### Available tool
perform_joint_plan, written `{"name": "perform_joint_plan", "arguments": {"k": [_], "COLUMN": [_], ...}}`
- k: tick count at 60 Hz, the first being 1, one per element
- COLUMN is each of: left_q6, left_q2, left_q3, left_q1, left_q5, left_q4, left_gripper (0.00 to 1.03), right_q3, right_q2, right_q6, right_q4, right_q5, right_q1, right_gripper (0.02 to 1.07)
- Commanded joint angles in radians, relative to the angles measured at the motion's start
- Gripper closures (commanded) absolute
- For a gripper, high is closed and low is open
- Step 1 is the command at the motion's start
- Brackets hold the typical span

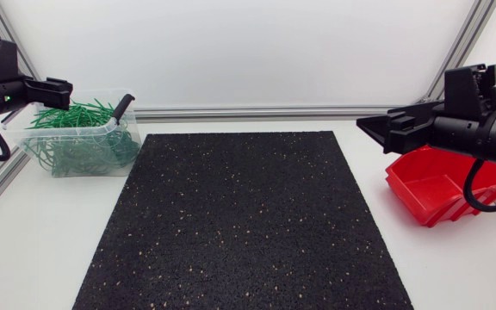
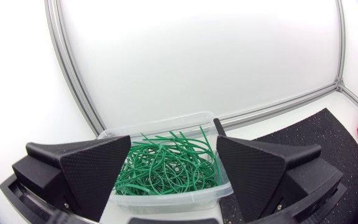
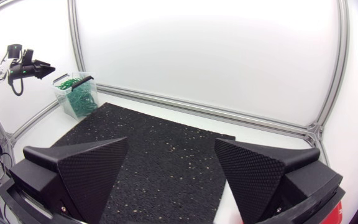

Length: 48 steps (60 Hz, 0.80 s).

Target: Take a green cable tie from the red box, thread the tail through the head to close it, then place it in the transparent bin on the left.

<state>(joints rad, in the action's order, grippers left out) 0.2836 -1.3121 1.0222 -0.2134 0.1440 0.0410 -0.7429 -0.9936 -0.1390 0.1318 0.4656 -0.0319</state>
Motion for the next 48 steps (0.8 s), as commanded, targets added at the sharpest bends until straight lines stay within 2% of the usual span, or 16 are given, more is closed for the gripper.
{"name": "perform_joint_plan", "arguments": {"k": [1,19,24,38,48], "left_q6": [-0.011,-0.029,-0.037,-0.061,-0.096], "left_q2": [0.073,0.386,0.487,0.806,0.896], "left_q3": [-0.088,-0.366,-0.439,-0.659,-0.721], "left_q1": [0.012,0.055,0.057,0.098,0.118], "left_q5": [-0.004,-0.001,-0.001,-0.006,-0.029], "left_q4": [0.01,0.04,0.04,0.04,0.027], "left_gripper": [0.04,0.04,0.04,0.04,0.04], "right_q3": [0.059,0.229,0.289,0.404,0.467], "right_q2": [0.05,0.283,0.355,0.536,0.62], "right_q6": [-0.062,-0.105,-0.113,-0.09,-0.048], "right_q4": [0.005,0.012,0.005,0.004,-0.021], "right_q5": [-0.007,-0.019,-0.067,-0.114,-0.179], "right_q1": [-0.054,-0.183,-0.183,-0.166,-0.129], "right_gripper": [0.06,0.06,0.06,0.06,0.06]}}
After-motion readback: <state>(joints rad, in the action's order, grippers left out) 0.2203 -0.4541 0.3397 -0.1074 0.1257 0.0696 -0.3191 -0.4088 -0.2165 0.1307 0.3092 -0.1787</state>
